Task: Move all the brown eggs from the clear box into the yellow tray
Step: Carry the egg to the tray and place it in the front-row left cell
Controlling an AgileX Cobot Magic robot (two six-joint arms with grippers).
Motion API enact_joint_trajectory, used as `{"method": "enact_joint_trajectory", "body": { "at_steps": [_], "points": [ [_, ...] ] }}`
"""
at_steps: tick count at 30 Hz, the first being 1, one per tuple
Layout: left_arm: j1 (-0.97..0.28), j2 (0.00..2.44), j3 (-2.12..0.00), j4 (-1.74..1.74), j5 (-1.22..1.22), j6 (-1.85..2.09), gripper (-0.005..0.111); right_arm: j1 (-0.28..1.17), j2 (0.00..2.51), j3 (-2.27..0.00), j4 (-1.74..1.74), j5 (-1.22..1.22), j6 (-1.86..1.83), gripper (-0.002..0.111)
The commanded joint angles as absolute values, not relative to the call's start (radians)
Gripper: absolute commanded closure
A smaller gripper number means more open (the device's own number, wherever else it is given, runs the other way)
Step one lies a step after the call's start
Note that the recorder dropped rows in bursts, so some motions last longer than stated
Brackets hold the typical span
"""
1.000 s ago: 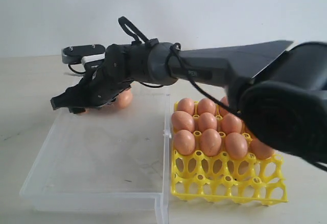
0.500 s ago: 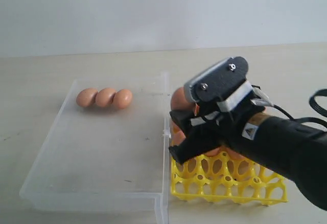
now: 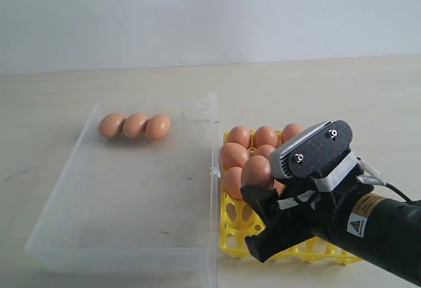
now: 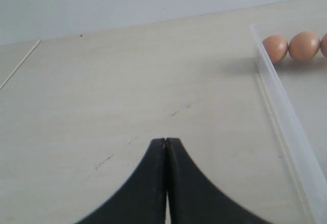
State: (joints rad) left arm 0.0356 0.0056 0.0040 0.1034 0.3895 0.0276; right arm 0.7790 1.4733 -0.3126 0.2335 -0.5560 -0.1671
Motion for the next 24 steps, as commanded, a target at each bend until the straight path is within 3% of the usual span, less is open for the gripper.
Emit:
{"method": "enact_joint_trajectory", "body": {
  "at_steps": [1,24],
  "points": [
    [0.03,0.0,0.0,0.101,0.38,0.023,0.107,0.78,1.477,-0.307,0.136,-0.599,-0.1,0.108],
    [0.03,0.0,0.0,0.101,0.38,0.023,0.107,0.78,1.677,-0.368,0.109,-0.65,-0.024,0.107]
  ]
}}
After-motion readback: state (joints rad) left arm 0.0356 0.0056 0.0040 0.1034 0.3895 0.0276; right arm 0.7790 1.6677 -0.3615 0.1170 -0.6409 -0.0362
